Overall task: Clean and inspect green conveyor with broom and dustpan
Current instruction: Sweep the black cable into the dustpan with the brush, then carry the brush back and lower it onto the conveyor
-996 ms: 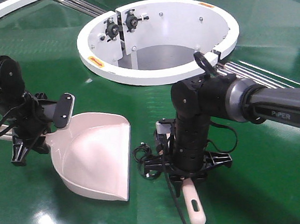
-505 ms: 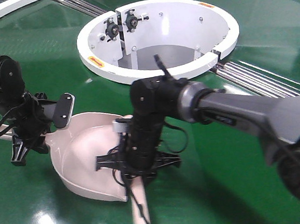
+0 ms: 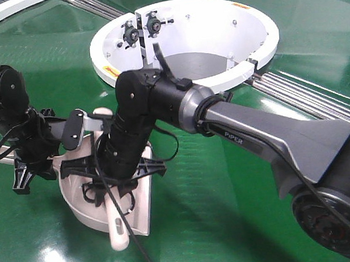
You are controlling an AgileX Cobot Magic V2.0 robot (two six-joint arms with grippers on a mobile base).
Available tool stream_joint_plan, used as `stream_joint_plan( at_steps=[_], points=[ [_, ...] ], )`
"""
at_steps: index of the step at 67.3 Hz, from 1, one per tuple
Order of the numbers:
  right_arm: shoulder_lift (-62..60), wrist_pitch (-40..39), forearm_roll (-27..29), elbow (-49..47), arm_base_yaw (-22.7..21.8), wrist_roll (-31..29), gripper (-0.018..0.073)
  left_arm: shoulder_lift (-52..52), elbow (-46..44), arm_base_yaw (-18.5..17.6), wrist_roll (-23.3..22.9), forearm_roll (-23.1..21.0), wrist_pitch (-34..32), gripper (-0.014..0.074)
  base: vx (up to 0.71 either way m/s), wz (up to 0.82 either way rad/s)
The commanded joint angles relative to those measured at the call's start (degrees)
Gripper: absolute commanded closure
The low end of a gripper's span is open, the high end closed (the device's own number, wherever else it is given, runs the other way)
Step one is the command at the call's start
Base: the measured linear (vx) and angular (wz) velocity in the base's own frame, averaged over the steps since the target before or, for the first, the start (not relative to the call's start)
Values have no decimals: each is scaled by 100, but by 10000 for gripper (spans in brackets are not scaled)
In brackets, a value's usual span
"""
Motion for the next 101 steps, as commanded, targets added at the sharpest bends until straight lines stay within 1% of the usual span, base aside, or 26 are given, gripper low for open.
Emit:
stream_joint_plan(
  at_steps=[1, 13, 23, 35, 41, 47, 52, 65, 71, 77, 85, 89, 94, 101],
  points=[
    [-569, 323, -351, -209, -74, 101, 562, -263, -136, -56, 79, -66, 101, 604, 0, 0],
    [-969, 323, -1033, -209, -218, 143, 561, -263, -136, -56, 79, -66, 101, 604, 0, 0],
    [-1289, 323, -1174, -209, -492, 78, 561, -263, -136, -56, 79, -66, 101, 604, 0, 0],
    [-1686, 323, -1187, -61, -908, -407, 561, -263, -136, -56, 79, -66, 101, 604, 0, 0],
    [-1961, 323, -1230, 278, -1234, -583, 561, -263, -136, -56, 79, -66, 101, 604, 0, 0],
    [-2244, 323, -1260, 731, -1567, -882, 561, -263, -136, -56, 79, -66, 101, 604, 0, 0],
    [-2502, 317, -1265, 1165, -1978, -1189, 561, -263, -136, -56, 79, -66, 101, 604, 0, 0],
    [-3069, 317, -1268, 2029, -2856, -1938, 561, -263, -136, -56, 79, -66, 101, 604, 0, 0],
    [-3262, 293, -1327, 2343, -3156, -2283, 561, -263, -136, -56, 79, -66, 101, 604, 0, 0],
    [-3363, 268, -1459, 2619, -3383, -2422, 561, -263, -136, -56, 79, -66, 101, 604, 0, 0],
    [-3380, 268, -1646, 2985, -3547, -2496, 561, -263, -136, -56, 79, -66, 101, 604, 0, 0],
    [-3380, 223, -1790, 3185, -3553, -2488, 561, -263, -136, -56, 79, -66, 101, 604, 0, 0],
    [-3380, 85, -1896, 3474, -3553, -2488, 561, -263, -136, -56, 79, -66, 101, 604, 0, 0],
    [-3380, -253, -1873, 3833, -3553, -2433, 561, -263, -136, -56, 79, -66, 101, 604, 0, 0]
  ],
)
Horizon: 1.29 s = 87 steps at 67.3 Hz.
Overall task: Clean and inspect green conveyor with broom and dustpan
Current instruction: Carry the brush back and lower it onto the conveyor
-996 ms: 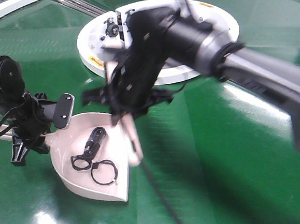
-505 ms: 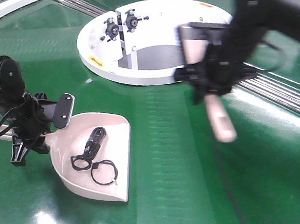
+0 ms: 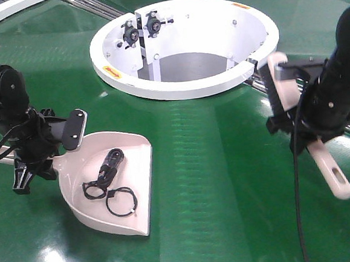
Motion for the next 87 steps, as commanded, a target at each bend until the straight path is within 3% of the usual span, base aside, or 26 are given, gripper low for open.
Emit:
stream_joint_plan(
  at_steps=[1, 20, 33, 41, 59, 71, 87],
  points=[
    [-253, -360, -18, 220, -31, -20, 561, -263, -136, -56, 79, -66, 95, 604, 0, 0],
    [-58, -594, -85, 1043, -16, -41, 561, -263, -136, -56, 79, -66, 95, 604, 0, 0],
    [229, -440, -79, 1055, -16, -118, 560, -263, -136, -56, 79, -74, 79, 604, 0, 0],
    [307, -423, -68, 1055, -16, -266, 557, -263, -136, -75, 79, -363, 55, 604, 0, 0],
    [569, -174, -85, 1055, -16, -345, 540, -263, -136, -75, 79, -504, 72, 604, 0, 0],
    [596, -224, -85, 1055, -16, -345, 490, -263, -136, -75, 76, -772, 47, 603, 0, 0],
    [596, -235, -151, 1055, -16, -338, 323, -263, -136, -75, -39, -334, 172, 545, 0, 0]
  ],
)
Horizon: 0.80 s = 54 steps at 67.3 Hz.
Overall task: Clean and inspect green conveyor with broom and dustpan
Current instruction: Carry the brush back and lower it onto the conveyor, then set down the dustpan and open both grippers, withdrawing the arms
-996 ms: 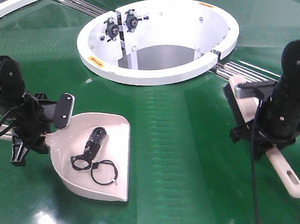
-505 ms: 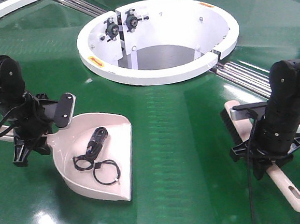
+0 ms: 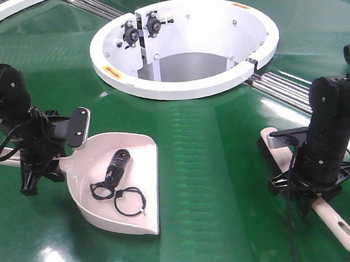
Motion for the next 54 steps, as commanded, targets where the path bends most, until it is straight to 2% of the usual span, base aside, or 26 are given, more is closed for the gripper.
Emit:
stream_joint_plan(
  at_steps=[1, 10, 17, 22, 40, 54],
  points=[
    [-232, 57, -85, -119, -16, -48, 309, -263, -136, -71, -66, 92, 159, 541, 0, 0],
    [-232, 20, -85, -137, -16, -48, 189, -263, -136, -71, -163, 96, 388, 451, 0, 0],
    [-244, -24, -85, -137, -16, -55, 132, -267, -136, -71, -221, 49, 479, 366, 0, 0],
    [-263, -31, -112, -137, -16, -59, 103, -293, -136, -71, -449, 49, 473, 301, 0, 0],
    [-580, -56, -168, -137, -16, -59, 89, -628, -136, -71, -1119, 21, 429, 88, 0, 0],
    [-1280, -171, -194, -137, -16, -20, 89, -1083, -136, -71, -1490, -431, 579, 43, 0, 0]
  ],
)
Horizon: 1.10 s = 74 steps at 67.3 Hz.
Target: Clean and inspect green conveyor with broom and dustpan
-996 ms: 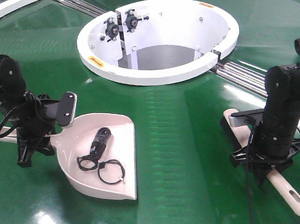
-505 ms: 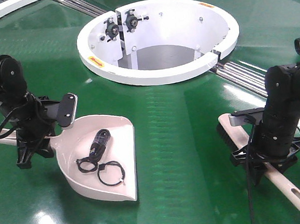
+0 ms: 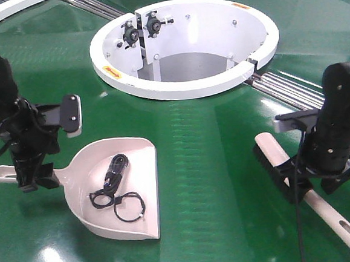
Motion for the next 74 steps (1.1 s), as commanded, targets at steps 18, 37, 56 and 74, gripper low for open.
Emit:
stream_joint_plan(
  at_steps=[18, 37, 56, 74],
  points=[
    [-2049, -649, -42, -132, -16, -16, 91, -1511, -136, -31, -1640, -467, 286, 45, 0, 0],
    [-3823, -2118, 186, -111, -16, -51, 91, -3000, -136, -31, -2742, -457, -375, 45, 0, 0],
    [-5284, -2946, 176, 353, -16, -541, 91, -4645, -78, -58, -4394, -464, -1456, 45, 0, 0],
    [-7002, -4752, 182, 2622, -16, -574, 92, -6662, 2448, -63, -4633, -272, -3513, 45, 0, 0]
  ],
)
